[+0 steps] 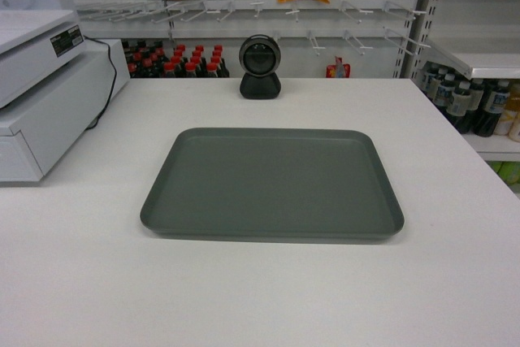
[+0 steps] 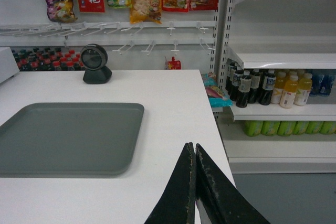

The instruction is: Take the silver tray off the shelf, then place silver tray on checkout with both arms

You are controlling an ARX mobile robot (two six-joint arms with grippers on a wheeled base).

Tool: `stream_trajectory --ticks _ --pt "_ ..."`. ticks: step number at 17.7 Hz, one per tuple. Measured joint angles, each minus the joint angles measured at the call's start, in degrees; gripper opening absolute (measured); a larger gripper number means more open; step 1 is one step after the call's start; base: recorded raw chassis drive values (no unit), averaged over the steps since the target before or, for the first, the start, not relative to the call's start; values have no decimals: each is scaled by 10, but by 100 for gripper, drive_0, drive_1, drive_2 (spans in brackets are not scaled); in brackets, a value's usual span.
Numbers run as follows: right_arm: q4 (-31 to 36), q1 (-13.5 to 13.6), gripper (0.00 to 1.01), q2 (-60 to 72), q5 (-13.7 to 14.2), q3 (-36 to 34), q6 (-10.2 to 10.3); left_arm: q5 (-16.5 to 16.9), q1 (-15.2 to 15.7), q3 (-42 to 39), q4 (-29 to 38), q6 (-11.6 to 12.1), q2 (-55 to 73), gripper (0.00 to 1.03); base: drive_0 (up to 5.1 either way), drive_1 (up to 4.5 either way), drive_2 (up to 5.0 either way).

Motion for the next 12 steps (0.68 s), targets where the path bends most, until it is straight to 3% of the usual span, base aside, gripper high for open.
stream_trajectory --ticks 1,4,11,12 --pt "0 0 3 0 0 0 0 1 0 0 0 0 0 2 0 0 0" --pt "0 0 36 0 0 0 0 1 0 0 0 0 0 35 0 0 0" --pt "0 0 100 0 0 0 0 1 0 0 0 0 0 100 0 0 0" --pt "0 0 97 0 0 0 0 1 0 0 0 0 0 97 0 0 0"
